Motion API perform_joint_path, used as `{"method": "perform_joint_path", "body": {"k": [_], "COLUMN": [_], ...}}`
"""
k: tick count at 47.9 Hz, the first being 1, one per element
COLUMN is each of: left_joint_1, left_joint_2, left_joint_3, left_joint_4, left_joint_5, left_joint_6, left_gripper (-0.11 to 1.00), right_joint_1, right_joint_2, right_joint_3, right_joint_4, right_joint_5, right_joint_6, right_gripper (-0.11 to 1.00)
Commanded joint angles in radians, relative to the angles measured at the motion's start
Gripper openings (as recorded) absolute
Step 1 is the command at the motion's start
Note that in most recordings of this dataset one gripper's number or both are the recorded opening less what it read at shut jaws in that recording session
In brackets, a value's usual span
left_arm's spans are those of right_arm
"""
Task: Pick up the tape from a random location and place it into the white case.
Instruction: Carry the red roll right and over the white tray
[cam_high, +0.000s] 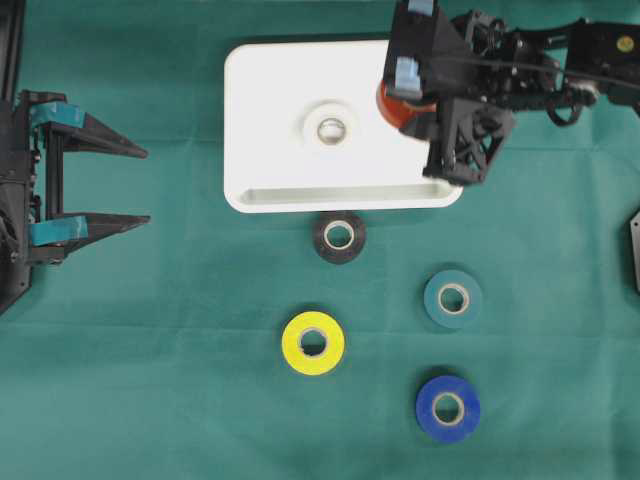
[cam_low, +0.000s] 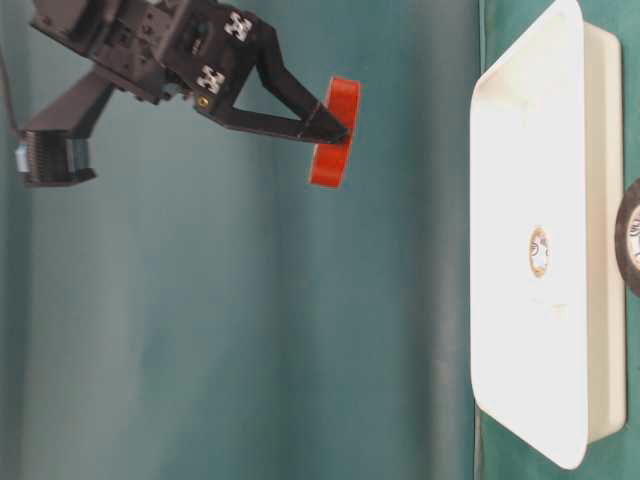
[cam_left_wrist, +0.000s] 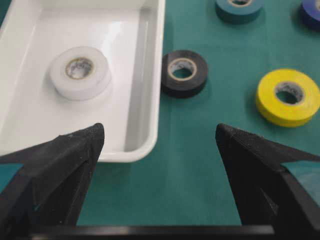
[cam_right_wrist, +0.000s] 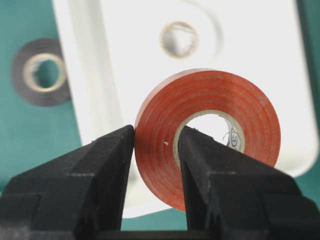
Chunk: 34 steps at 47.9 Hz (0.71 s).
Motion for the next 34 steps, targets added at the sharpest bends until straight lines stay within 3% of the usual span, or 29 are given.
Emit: {"method": "perform_joint_path", "body": {"k": [1, 34], "left_joint_1": [-0.002, -0.002], "left_joint_2": [0.006, 0.006], "left_joint_3": [-0.011, -0.011], "left_joint_4": [-0.003, -0.003], "left_joint_5": [-0.006, -0.005], "left_joint_6": [0.0, 0.0], "left_gripper": [0.97, 0.97], "right_joint_1": [-0.025, -0.04], "right_joint_2": [-0.005, -0.002], "right_joint_3": [-0.034, -0.035], "right_joint_4": [-0.003, -0.003], "right_joint_5": [-0.009, -0.005], "right_joint_6": [-0.002, 0.002], "right_gripper": [0.31, 0.31]}}
